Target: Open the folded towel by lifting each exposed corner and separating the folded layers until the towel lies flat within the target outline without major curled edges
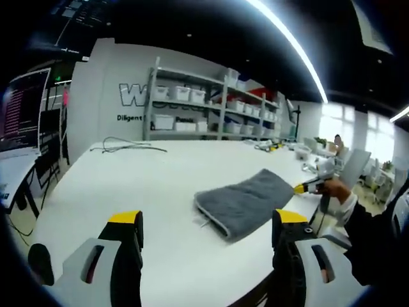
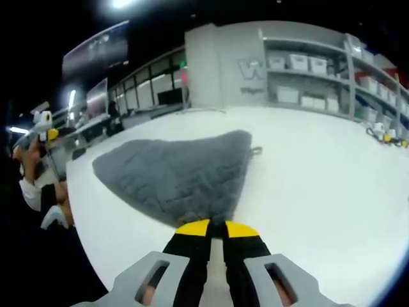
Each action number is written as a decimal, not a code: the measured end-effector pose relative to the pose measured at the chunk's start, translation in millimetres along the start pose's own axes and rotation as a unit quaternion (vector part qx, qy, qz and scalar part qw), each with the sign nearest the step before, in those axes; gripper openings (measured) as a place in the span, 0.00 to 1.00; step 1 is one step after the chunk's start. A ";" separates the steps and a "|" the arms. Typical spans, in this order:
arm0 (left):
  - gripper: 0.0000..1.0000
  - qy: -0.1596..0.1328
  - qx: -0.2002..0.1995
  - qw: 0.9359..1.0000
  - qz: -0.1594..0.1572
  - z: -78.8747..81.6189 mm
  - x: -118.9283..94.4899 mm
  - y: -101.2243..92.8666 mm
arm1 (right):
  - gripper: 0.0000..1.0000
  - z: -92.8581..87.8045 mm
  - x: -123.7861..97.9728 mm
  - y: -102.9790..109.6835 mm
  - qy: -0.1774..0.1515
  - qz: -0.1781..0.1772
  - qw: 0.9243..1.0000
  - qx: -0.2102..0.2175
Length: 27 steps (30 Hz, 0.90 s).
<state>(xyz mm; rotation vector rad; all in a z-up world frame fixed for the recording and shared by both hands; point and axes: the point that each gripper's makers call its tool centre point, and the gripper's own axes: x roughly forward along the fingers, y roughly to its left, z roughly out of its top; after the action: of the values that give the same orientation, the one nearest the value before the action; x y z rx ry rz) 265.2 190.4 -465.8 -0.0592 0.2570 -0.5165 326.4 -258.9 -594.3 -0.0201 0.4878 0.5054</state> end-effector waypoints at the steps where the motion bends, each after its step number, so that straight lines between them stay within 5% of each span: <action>1: 0.79 0.000 0.001 1.000 -0.002 -0.3 0.9 -0.5 | 0.04 0.1 0.0 -0.2 0.000 0.000 1.000 0.000; 27: 0.68 0.004 0.018 0.999 -0.026 -8.5 15.9 -8.5 | 0.04 1.4 1.3 -2.4 -0.001 0.001 1.000 0.000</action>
<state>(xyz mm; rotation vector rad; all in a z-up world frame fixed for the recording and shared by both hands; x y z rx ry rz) 272.3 175.2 -476.5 -0.0281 0.2536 -0.5730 329.1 -260.3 -593.9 -0.0199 0.4863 0.5084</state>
